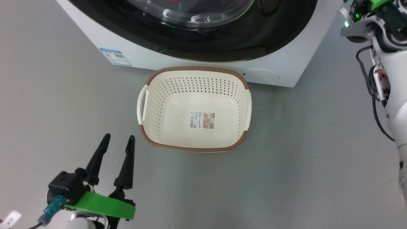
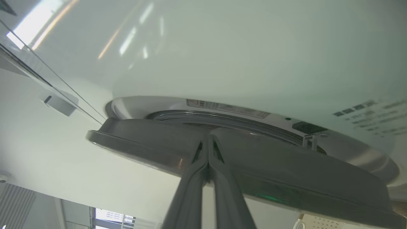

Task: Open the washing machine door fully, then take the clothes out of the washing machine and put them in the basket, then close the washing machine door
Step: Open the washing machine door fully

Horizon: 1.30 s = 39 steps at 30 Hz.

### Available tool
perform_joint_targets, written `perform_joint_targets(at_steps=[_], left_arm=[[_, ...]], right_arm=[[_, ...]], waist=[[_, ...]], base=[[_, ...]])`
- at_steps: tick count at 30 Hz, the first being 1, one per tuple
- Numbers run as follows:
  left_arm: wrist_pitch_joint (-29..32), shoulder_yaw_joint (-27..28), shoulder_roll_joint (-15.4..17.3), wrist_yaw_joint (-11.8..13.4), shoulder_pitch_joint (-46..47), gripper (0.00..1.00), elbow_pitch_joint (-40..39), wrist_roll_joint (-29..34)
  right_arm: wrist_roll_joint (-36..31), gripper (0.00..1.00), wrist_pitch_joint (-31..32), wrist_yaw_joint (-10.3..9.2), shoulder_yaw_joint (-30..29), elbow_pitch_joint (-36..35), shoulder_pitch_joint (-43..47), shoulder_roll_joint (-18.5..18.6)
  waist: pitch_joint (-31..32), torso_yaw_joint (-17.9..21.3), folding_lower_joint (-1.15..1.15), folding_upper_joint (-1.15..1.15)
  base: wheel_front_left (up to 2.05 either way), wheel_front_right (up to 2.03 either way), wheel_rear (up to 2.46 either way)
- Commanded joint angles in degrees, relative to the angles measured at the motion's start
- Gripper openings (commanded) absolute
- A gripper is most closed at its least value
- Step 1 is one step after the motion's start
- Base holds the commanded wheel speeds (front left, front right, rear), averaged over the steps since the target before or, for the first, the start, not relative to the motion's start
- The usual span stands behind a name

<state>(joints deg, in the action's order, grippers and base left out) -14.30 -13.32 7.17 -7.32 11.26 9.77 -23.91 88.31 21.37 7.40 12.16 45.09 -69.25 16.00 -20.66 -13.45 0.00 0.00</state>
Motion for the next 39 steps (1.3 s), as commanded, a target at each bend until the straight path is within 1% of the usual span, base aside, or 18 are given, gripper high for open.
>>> perform_joint_targets(at_steps=[1,3,8,14,19,32,39], left_arm=[[-0.7,1.82,1.62,-0.17,1.59,1.0,-1.02,-0.42],[-0.7,1.83,1.65,-0.17,1.68,1.0,-1.01,-0.48],[-0.7,1.6,1.63,-0.17,2.25,1.0,-0.97,-0.77],[-0.7,1.32,1.39,-0.17,2.74,1.0,-0.99,-1.0],[-0.7,1.2,1.19,-0.17,2.79,1.0,-0.83,-1.03],[-0.7,0.91,0.76,-0.17,2.14,1.0,-0.66,-0.83],[-0.7,0.67,0.41,-0.17,0.56,1.0,-0.66,0.8]], right_arm=[[1.33,0.0,1.87,0.09,-0.1,0.35,-2.71,-1.18],[1.64,0.0,2.73,0.09,-0.12,1.24,-3.59,-1.23],[3.48,0.0,6.56,0.09,-0.62,5.98,-7.39,-1.63],[3.24,0.0,9.95,0.09,0.44,11.38,-10.62,-1.75],[3.27,0.0,12.71,0.09,1.06,14.05,-11.65,-1.91],[2.5,0.0,18.85,0.09,3.36,16.28,-10.95,-3.0],[2.74,0.0,22.91,0.09,4.26,16.43,-8.23,-3.59]], waist=[[-0.62,-0.46,0.0,0.0],[-0.85,-0.57,0.0,0.0],[-1.7,-1.23,0.0,0.0],[-2.38,-1.93,0.0,0.0],[-2.15,-2.26,0.0,0.0],[-0.32,-2.07,0.0,0.0],[2.88,-1.73,0.0,0.0]], base=[[0.0,0.0,0.0],[0.0,0.0,0.0],[0.0,0.0,0.0],[0.0,0.0,0.0],[0.0,0.0,0.0],[0.0,0.0,0.0],[0.0,0.0,0.0]])
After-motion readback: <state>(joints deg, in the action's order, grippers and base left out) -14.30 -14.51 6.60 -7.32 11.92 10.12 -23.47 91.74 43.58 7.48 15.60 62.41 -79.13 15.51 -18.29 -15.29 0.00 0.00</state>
